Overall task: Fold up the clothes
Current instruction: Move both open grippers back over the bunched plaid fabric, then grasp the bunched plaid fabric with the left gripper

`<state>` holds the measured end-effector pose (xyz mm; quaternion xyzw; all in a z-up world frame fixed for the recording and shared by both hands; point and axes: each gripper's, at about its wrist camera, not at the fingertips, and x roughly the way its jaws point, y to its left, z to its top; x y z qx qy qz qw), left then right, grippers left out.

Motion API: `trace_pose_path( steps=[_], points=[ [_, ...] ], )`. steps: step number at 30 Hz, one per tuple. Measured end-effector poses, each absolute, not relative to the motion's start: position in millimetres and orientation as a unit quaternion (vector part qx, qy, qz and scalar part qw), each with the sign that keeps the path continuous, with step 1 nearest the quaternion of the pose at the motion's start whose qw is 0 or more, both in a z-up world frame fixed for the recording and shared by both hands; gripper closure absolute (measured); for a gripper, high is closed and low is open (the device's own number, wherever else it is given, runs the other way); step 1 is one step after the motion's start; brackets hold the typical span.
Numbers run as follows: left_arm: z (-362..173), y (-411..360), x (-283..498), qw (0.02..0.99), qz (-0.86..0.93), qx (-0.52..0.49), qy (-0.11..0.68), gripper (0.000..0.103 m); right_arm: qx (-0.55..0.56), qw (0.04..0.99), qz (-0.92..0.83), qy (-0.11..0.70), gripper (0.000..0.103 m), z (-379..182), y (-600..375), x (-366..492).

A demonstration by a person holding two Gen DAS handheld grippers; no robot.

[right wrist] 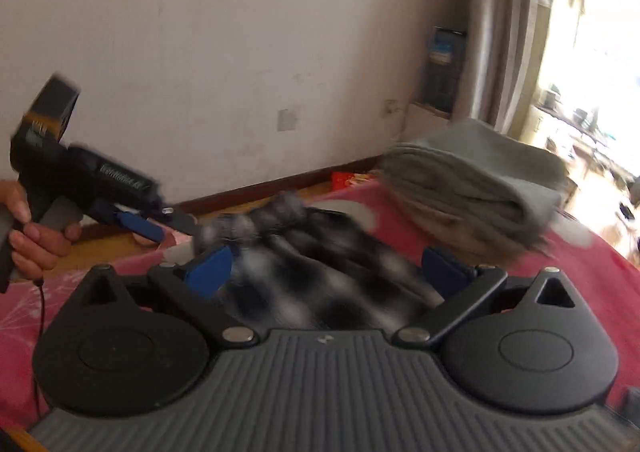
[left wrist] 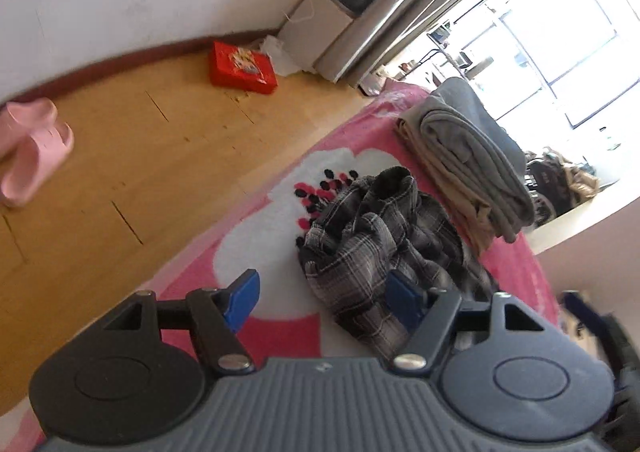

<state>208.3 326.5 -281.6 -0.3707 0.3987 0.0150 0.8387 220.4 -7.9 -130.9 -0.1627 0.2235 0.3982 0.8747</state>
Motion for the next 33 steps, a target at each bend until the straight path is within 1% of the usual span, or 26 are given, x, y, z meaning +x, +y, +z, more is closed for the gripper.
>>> trace_pose_path(
  steps=[4,9,12,16,19,21,29,32,33],
  points=[
    [-298,340,216,0.818,-0.017,-0.412,0.402,0.031,-0.239,0.865,0.395,0.196,0.001,-159,34,201],
    [-315,350,226,0.79,-0.044,-0.457,0.406,0.031,-0.308,0.849,0.385,0.188,0.001,-186,66,188],
    [-321,348,234,0.78,-0.069,-0.468,0.41,0.031,-0.342,0.843,0.371,0.185,0.001,-208,82,193],
    [-325,341,243,0.77,-0.096,-0.471,0.419,0.031,-0.344,0.842,0.364,0.2,0.001,-223,94,200],
    [-324,339,248,0.763,-0.117,-0.484,0.412,0.03,-0.349,0.845,0.359,0.188,0.001,-231,99,202],
    [-322,339,249,0.754,-0.127,-0.501,0.406,0.028,-0.35,0.851,0.348,0.178,0.001,-237,101,204],
    [-310,338,254,0.738,-0.171,-0.526,0.387,0.028,-0.327,0.88,0.292,0.18,0.001,-237,105,204],
    [-304,334,256,0.744,-0.186,-0.513,0.385,0.027,-0.332,0.883,0.279,0.182,0.004,-239,109,203],
    [-303,333,257,0.746,-0.19,-0.508,0.386,0.027,-0.335,0.883,0.275,0.18,0.007,-239,109,202]
  ],
)
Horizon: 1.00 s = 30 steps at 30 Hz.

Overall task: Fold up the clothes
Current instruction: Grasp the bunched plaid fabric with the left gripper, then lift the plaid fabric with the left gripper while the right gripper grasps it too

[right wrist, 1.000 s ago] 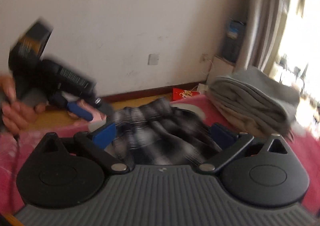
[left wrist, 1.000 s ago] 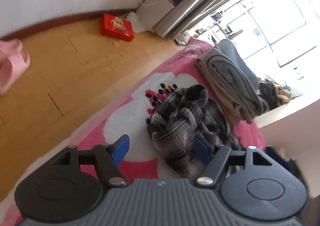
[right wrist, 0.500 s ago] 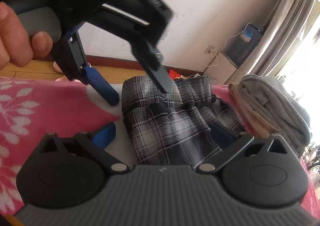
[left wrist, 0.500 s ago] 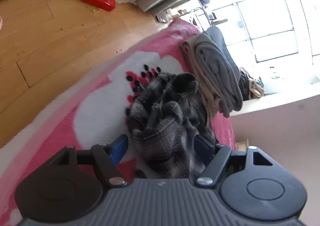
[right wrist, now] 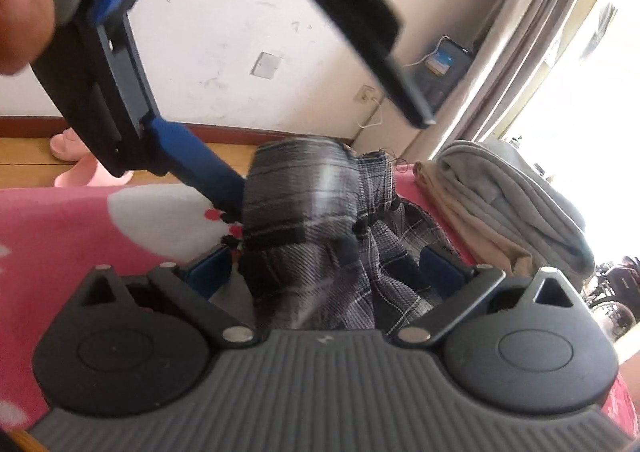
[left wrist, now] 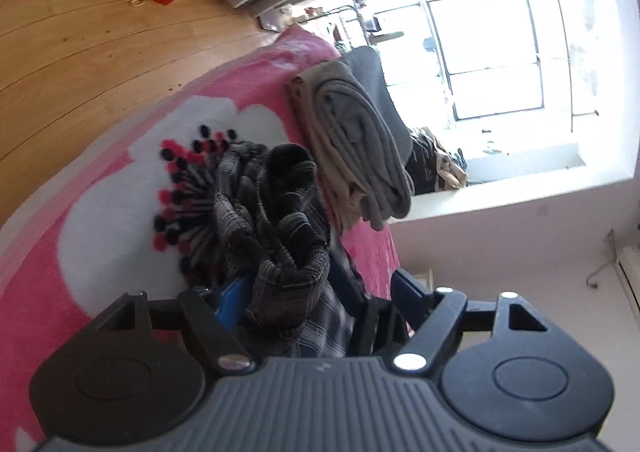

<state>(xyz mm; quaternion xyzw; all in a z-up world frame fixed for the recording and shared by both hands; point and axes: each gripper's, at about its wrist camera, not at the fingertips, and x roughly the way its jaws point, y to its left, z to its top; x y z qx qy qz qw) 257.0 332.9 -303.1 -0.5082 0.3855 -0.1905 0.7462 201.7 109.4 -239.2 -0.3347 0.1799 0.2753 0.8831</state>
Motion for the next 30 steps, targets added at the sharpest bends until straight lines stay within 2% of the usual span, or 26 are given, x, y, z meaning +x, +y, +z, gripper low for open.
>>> trace_pose_path(
  steps=[2,3,4,10,16,22,30],
  points=[
    [-302,335,257,0.749,-0.195,-0.502,0.386,0.027,-0.339,0.883,0.271,0.178,0.022,-239,109,200],
    [-302,337,257,0.749,-0.197,-0.502,0.385,0.027,-0.333,0.884,0.271,0.185,0.039,-238,108,201],
    [-301,340,257,0.749,-0.199,-0.502,0.384,0.027,-0.326,0.884,0.273,0.194,0.046,-237,106,202],
    [-325,373,266,0.726,-0.151,-0.556,0.376,0.021,-0.288,0.893,0.271,0.216,0.06,-228,94,204],
    [-360,379,298,0.677,-0.15,-0.596,0.406,0.018,-0.266,0.901,0.267,0.216,0.061,-219,87,200],
    [-367,372,323,0.652,-0.174,-0.621,0.4,0.016,-0.263,0.899,0.271,0.22,0.061,-223,90,208],
    [-364,351,353,0.654,-0.19,-0.58,0.447,0.016,-0.275,0.894,0.279,0.215,0.061,-229,97,208]
  ],
)
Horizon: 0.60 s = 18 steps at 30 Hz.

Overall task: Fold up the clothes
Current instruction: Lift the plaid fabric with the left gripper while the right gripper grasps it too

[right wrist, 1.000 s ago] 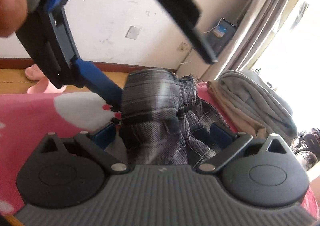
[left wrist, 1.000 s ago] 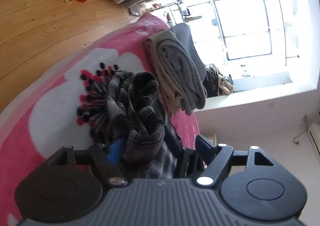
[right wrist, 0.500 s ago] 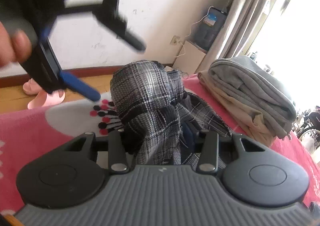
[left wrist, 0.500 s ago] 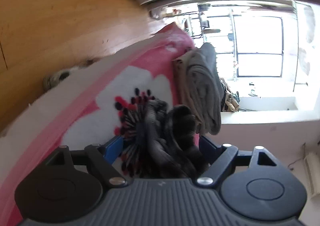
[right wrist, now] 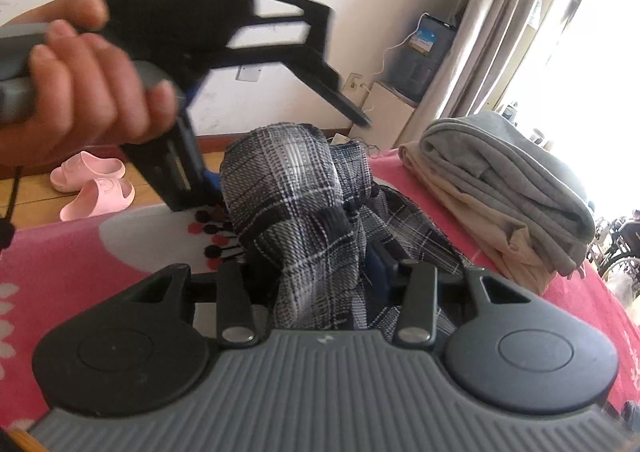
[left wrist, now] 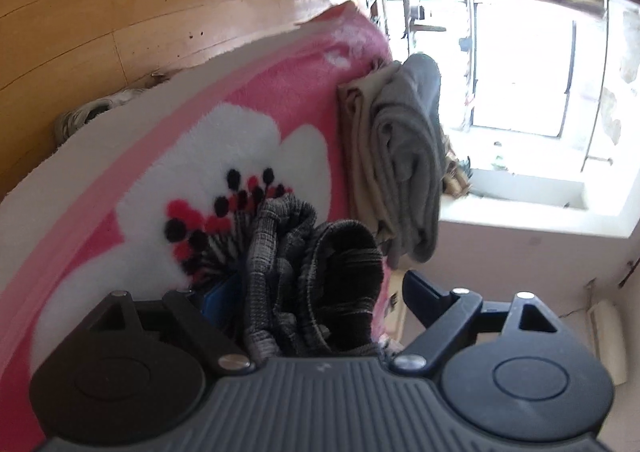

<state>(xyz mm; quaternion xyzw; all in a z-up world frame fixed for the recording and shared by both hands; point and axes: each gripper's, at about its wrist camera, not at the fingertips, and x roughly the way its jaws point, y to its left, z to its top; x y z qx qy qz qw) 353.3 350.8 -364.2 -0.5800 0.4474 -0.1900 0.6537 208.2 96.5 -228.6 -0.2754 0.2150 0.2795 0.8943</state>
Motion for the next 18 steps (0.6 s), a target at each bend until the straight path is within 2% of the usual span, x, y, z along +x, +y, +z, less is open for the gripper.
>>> trace_pose_path(
  steps=[2,3,7,8,10,12,14,15,18],
  points=[
    [-359,344,360,0.664,-0.189,-0.557,0.461,0.018,-0.28,0.893,0.28,0.213,0.061,-230,98,210],
    [-356,342,362,0.669,-0.188,-0.546,0.467,0.023,-0.281,0.893,0.28,0.213,0.061,-231,98,211],
    [-350,331,368,0.687,-0.175,-0.502,0.495,0.048,-0.278,0.897,0.27,0.213,0.058,-230,94,210],
    [-350,330,368,0.69,-0.172,-0.496,0.499,0.052,-0.275,0.898,0.268,0.215,0.058,-229,93,211],
    [-349,329,367,0.696,-0.158,-0.487,0.504,0.071,-0.272,0.899,0.266,0.216,0.058,-229,91,211],
    [-346,330,363,0.703,-0.144,-0.48,0.505,0.079,-0.272,0.898,0.268,0.219,0.06,-229,92,214],
    [-340,329,361,0.713,-0.132,-0.467,0.506,0.083,-0.267,0.896,0.274,0.225,0.069,-227,92,217],
    [-336,327,360,0.72,-0.127,-0.457,0.507,0.084,-0.268,0.894,0.278,0.229,0.078,-226,93,216],
    [-326,324,359,0.73,-0.115,-0.439,0.511,0.085,-0.276,0.885,0.289,0.238,0.083,-224,99,211]
  ],
)
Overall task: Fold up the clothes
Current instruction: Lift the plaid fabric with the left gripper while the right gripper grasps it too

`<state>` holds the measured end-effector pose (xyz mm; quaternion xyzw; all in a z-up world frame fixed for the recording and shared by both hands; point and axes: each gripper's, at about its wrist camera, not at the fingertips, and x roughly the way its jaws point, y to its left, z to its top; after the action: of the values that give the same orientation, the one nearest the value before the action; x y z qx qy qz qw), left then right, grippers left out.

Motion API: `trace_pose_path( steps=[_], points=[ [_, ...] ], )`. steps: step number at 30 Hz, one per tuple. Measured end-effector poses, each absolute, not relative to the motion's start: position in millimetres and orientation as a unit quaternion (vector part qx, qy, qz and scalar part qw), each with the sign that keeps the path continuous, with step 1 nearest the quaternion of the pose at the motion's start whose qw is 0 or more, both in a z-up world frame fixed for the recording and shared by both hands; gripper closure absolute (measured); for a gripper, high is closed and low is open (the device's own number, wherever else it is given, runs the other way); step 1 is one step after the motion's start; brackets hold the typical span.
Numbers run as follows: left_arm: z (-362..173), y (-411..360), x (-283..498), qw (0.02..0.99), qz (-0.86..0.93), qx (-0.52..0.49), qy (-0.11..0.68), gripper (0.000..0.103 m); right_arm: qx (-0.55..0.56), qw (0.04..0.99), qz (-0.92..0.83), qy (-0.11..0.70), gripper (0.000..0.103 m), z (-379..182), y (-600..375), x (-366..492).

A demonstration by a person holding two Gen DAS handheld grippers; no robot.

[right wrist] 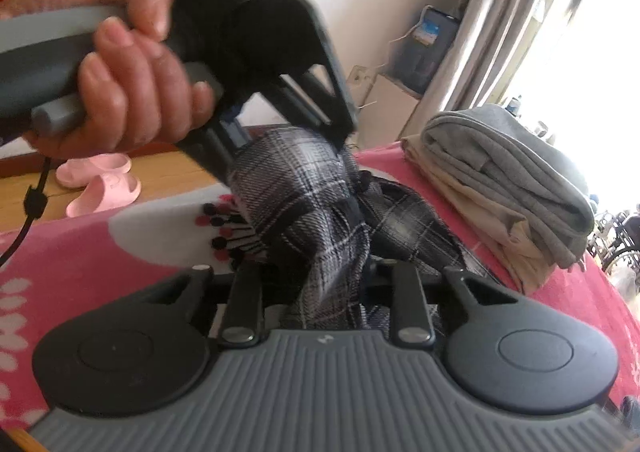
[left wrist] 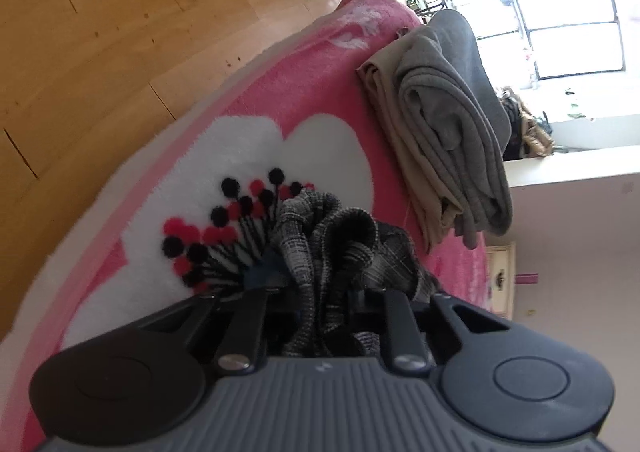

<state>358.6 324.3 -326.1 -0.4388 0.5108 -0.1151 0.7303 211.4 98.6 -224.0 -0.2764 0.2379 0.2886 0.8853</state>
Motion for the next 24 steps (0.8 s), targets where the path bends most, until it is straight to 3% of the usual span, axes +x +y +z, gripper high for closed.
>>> trace_pose_path(
  steps=[24],
  points=[
    [-291,374,339,0.748,-0.059,-0.405,0.523,0.086,-0.239,0.864,0.354,0.267,0.086,-194,147,194]
  ],
)
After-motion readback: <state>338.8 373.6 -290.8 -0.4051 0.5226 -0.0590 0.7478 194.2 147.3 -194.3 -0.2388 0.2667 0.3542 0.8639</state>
